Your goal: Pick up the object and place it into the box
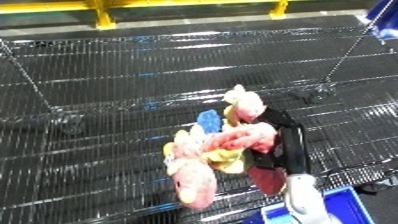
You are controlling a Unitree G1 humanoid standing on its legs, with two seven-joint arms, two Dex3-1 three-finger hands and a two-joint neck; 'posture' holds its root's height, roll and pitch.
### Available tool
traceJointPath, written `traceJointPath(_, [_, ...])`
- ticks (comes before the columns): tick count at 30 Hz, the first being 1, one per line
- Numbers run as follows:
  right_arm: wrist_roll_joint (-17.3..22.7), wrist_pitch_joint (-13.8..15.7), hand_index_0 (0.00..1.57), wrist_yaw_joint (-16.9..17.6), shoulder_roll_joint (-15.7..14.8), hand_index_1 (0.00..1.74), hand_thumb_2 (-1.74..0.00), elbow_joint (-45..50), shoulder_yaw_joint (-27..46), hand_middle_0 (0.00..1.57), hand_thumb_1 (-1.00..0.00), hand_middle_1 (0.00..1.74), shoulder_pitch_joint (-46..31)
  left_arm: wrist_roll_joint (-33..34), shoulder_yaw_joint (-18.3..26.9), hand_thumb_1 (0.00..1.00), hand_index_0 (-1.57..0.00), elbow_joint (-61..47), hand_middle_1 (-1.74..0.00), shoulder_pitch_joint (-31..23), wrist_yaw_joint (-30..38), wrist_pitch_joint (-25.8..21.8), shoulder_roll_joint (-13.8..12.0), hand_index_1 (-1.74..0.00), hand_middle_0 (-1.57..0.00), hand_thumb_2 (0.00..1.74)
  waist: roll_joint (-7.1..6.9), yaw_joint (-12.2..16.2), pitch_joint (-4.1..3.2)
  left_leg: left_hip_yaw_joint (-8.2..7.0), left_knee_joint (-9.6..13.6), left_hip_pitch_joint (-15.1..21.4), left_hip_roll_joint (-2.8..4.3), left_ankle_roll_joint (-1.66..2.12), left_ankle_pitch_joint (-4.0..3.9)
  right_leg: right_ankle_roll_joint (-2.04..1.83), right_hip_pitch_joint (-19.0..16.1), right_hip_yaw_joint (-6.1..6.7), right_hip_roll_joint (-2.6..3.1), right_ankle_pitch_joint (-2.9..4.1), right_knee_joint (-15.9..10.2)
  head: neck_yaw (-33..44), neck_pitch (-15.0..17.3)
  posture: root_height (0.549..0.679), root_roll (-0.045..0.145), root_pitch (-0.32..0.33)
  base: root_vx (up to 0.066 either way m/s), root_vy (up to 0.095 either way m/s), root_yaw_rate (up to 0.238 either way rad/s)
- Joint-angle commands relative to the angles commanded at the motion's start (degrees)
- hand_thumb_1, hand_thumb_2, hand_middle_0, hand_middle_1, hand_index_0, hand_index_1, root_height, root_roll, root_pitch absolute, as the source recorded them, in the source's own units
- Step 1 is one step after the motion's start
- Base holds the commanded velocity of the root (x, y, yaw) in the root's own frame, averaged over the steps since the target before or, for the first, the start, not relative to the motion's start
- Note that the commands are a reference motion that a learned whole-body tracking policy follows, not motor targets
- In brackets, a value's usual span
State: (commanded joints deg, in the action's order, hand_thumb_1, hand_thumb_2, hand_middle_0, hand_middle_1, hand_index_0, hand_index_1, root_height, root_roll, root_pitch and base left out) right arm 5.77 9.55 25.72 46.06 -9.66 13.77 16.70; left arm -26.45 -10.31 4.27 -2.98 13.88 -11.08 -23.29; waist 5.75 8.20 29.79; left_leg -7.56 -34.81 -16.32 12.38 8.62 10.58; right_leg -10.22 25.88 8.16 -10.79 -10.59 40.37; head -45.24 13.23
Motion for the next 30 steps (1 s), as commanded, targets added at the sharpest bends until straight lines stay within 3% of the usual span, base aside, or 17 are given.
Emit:
traceJointPath(8, [-1.3, 1.1, 1.57, 1.5, -4.7, 1.74, -1.74, 6.3, 7.0, 1.57, -1.00, 1.74, -7.5, 0.5, 1.1, 1.00, -1.57, -0.1, -1.74, -0.1, 0.5, 0.6, 0.9, -1.74, -1.57, 1.74, -0.10, 2.4, -0.06, -1.15, 0.0, 2.4, 0.43, -0.05, 0.70, 0.09, -1.9, 0.56, 0.32, -0.55, -0.6, -1.3, 0.1, 0.633, 0.088, -0.095, 0.019, 0.020, -0.093])
traceJointPath(17, [-2.7, 2.5, 1.57, 4.1, -10.5, 1.74, -1.74, 12.1, 13.5, 1.57, -1.00, 1.74, -14.5, 1.4, 1.2, 1.00, -1.57, -0.1, -1.74, -0.4, 0.6, 1.4, 1.7, -1.74, -1.57, 1.74, 0.48, 5.9, -0.90, -2.61, 0.1, 5.0, 0.66, -0.06, 1.45, 0.23, -3.4, 1.38, 0.54, -1.10, -0.9, -3.5, 1.6, 0.633, 0.093, -0.114, 0.018, 0.025, -0.084])
traceJointPath(25, [-0.1, 5.0, 1.57, 6.4, -14.1, 1.74, -1.74, 14.1, 17.9, 1.57, -1.00, 1.74, -17.5, 1.2, 0.2, 1.00, -1.57, 1.2, -1.74, -0.1, 0.8, 1.6, 2.6, -1.74, -1.57, 1.74, 1.17, 9.7, -1.49, -4.03, -0.1, 7.0, 0.84, 0.14, 1.90, 0.39, -4.4, 2.25, 0.73, -1.14, -1.3, -6.5, 4.1, 0.632, 0.096, -0.133, 0.013, 0.031, -0.092])
traceJointPath(30, [2.3, 6.6, 1.57, 8.2, -15.4, 1.74, -1.74, 13.1, 20.5, 1.57, -1.00, 1.74, -18.4, 1.1, -0.7, 1.00, -1.57, 2.5, -1.74, 0.2, 1.1, 1.5, 3.3, -1.74, -1.57, 1.74, 1.62, 11.7, -1.87, -4.60, -0.2, 8.1, 0.72, 0.19, 2.14, 0.51, -5.1, 2.69, 0.84, -1.01, -1.6, -9.3, 7.8, 0.632, 0.098, -0.147, 0.011, 0.028, -0.066])
